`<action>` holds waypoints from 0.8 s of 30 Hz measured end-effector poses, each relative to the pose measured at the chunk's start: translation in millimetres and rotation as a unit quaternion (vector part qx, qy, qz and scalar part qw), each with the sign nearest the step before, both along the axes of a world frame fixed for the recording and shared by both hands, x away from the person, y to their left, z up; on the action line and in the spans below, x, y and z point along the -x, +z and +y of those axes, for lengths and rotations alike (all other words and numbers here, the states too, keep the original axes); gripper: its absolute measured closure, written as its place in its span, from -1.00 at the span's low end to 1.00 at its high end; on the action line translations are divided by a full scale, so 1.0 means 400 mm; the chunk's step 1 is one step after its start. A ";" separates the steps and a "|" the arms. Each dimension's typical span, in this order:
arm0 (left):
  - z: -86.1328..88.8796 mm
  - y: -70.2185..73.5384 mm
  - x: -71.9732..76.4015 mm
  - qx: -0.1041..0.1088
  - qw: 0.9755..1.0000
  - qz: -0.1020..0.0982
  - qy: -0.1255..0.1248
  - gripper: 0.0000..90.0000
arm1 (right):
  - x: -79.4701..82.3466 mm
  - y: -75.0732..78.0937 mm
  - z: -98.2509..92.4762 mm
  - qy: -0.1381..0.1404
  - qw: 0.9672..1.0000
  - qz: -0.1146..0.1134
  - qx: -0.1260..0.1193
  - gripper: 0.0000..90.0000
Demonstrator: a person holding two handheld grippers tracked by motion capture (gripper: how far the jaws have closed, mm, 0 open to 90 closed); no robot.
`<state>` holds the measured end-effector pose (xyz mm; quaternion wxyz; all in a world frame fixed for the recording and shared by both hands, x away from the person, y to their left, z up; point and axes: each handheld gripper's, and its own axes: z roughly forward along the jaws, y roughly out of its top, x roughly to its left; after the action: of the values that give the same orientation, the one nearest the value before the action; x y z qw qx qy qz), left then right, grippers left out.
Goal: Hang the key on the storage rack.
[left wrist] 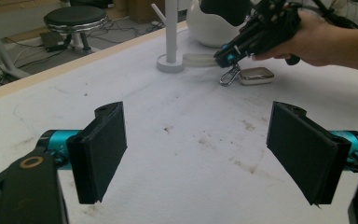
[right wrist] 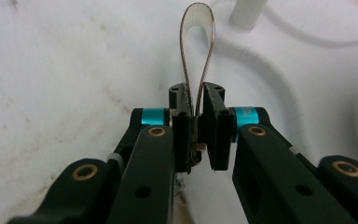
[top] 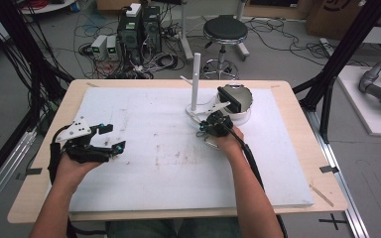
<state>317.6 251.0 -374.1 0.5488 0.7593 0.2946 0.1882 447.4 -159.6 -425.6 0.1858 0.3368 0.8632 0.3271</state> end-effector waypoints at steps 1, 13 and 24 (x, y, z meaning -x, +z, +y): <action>0.001 0.000 0.000 0.002 1.000 0.000 0.002 -0.56 | 0.005 0.014 -0.003 -0.001 1.000 -0.011 -0.006 0.86; 0.007 -0.003 0.003 0.010 1.000 -0.001 0.005 -0.56 | 0.074 0.166 -0.045 0.010 0.990 -0.117 -0.078 0.86; 0.009 -0.004 0.004 0.011 1.000 0.001 0.006 -0.56 | 0.107 0.298 -0.024 0.011 0.974 -0.193 -0.120 0.86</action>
<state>316.0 254.6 -375.7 0.5559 0.7513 0.3023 0.1874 404.7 -169.0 -306.4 0.3033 0.2777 0.7693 0.4890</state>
